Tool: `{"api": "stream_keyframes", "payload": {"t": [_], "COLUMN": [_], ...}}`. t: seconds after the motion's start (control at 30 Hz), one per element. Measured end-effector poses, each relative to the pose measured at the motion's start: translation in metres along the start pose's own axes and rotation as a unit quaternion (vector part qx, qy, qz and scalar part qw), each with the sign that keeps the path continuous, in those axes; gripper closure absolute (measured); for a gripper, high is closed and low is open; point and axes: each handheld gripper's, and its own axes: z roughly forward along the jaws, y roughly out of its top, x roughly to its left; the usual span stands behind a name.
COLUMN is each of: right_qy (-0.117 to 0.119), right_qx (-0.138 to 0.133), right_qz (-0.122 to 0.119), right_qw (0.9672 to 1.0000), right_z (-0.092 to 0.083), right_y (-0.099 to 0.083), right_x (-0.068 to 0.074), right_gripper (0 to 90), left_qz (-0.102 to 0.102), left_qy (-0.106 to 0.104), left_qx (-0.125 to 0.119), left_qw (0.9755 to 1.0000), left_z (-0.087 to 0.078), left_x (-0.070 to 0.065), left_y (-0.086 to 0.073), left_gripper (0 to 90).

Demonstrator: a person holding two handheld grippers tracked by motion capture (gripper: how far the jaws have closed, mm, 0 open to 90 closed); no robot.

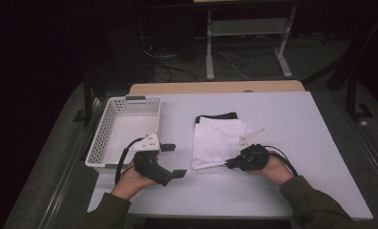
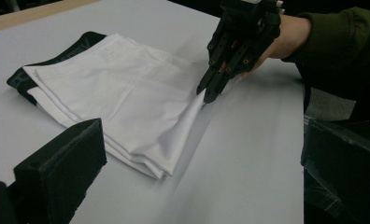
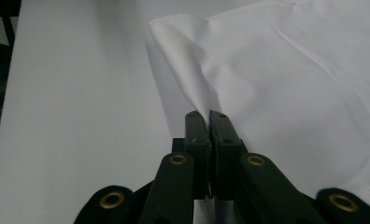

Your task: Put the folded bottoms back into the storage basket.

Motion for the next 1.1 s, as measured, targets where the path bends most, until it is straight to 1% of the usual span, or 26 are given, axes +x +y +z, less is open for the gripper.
{"api": "stream_keyframes", "payload": {"t": [0.47, 0.7, 0.87, 1.0, 1.1], "right_qy": [0.013, 0.020, 0.025, 0.027, 0.028], "right_qx": [-0.001, 0.003, 0.003, 0.005, 0.006], "right_qz": [0.010, 0.012, 0.012, 0.012, 0.013], "right_qw": [0.9999, 0.9997, 0.9996, 0.9996, 0.9995], "right_z": [-0.012, -0.016, -0.018, -0.020, -0.020], "right_y": [-0.012, -0.019, -0.023, -0.025, -0.027], "right_x": [0.017, 0.026, 0.032, 0.036, 0.039], "right_gripper": [86.4, 86.4, 86.4, 86.4, 86.4], "left_qz": [-0.007, -0.010, -0.008, -0.008, -0.012], "left_qy": [-0.010, -0.014, -0.010, 0.003, 0.008], "left_qx": [0.003, 0.010, 0.017, 0.023, 0.025], "left_qw": [0.9999, 0.9998, 0.9998, 0.9997, 0.9996], "left_z": [0.011, 0.022, 0.031, 0.037, 0.041], "left_x": [-0.007, -0.014, -0.018, -0.019, -0.021], "left_y": [0.000, 0.001, -0.001, -0.002, -0.003], "left_gripper": [0.0, 0.0, 0.0, 0.0, 0.0]}}
